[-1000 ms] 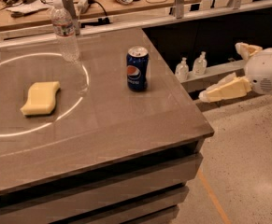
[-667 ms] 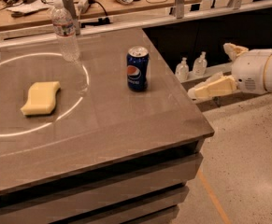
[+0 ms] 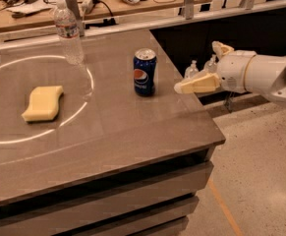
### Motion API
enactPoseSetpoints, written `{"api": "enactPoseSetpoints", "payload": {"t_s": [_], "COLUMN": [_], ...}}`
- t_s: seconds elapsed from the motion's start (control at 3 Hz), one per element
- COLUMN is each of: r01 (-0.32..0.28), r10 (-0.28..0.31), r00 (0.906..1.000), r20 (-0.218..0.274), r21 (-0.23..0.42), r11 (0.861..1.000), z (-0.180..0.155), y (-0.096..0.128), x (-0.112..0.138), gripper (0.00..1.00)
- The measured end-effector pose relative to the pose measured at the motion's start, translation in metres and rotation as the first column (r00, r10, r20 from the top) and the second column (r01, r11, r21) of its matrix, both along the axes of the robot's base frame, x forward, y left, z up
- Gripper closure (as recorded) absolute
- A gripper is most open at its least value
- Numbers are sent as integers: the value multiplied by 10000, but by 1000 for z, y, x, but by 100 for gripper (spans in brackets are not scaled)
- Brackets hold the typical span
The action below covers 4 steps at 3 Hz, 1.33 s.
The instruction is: Knock pepsi can over
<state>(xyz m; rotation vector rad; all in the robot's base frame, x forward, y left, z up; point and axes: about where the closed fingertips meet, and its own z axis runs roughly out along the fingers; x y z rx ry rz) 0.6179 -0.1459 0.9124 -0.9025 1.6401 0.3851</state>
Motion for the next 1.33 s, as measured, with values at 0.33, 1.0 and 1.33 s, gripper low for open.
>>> {"api": "enactPoseSetpoints", "payload": {"t_s": [0.33, 1.0, 1.33], "r01": [0, -527, -1444], "r10": [-9, 490, 1482], "r00": [9996, 9977, 9887], "r20": [292, 462, -234], "r21": [297, 814, 1200], "r11": [9996, 9953, 9822], "z": [1, 5, -2], "y": [19, 53, 79], "x": [23, 57, 38], "gripper": [0, 0, 0]}}
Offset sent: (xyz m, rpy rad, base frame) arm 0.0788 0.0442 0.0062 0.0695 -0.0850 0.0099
